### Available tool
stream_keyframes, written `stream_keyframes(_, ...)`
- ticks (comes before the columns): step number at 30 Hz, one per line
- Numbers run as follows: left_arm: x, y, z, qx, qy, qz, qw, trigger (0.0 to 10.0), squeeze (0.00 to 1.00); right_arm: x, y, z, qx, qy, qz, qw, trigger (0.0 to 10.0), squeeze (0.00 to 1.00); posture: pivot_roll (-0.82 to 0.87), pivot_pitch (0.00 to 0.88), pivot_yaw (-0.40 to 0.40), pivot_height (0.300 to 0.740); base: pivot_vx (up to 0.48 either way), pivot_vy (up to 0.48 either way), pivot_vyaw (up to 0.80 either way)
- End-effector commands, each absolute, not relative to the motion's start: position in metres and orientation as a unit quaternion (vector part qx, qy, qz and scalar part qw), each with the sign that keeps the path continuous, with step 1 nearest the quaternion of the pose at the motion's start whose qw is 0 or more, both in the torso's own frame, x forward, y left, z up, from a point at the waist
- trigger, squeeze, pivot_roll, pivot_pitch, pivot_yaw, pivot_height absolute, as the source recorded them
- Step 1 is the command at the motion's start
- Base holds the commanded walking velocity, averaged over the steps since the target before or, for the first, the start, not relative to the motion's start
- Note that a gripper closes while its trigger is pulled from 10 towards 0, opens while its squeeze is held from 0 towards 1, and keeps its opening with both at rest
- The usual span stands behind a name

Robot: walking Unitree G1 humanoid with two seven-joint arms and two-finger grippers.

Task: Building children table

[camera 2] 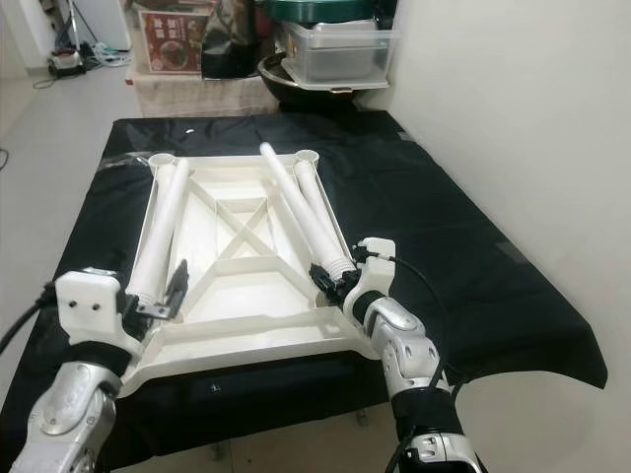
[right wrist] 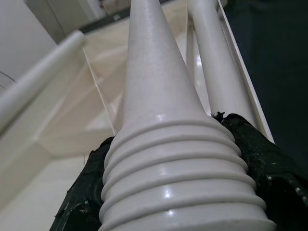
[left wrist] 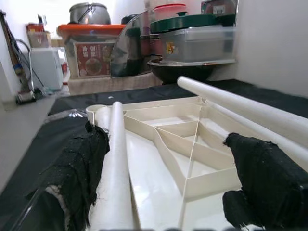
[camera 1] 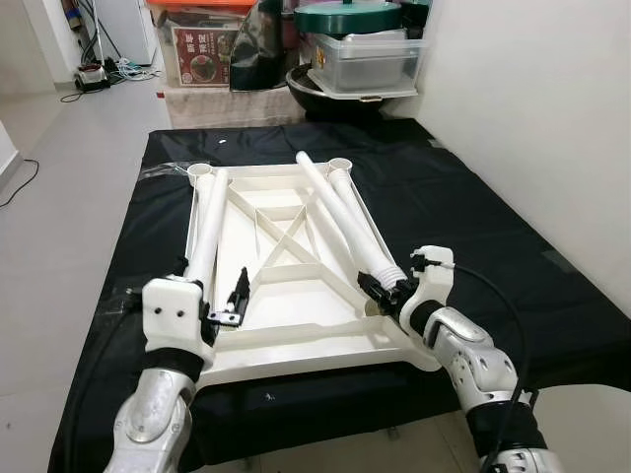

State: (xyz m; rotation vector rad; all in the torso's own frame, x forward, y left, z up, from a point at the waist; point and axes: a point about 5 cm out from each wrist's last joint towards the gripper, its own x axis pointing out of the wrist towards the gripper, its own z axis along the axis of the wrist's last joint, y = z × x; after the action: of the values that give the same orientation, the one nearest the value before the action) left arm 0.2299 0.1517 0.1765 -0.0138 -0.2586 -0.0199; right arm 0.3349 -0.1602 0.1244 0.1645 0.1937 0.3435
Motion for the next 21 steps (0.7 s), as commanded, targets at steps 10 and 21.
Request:
stream_keyframes(10,0.242,0.14,0.202,-0.393,-0.164,-0.147,0.893,10.0,0.0,0.314,-0.146,0.174,0.293,0.021,0.452,0.842,0.0,0.0,0.03,0.0,-0.07,0.74,0.0,0.0,0.0)
stream_keyframes(21,0.24,0.128,0.215,-0.574,-0.183,-0.217,0.768,10.0,0.0,0.283,-0.128,0.174,0.349,0.033,0.576,0.739,0.0,0.0,0.04,0.0,-0.081,0.74,0.0,0.0,0.0)
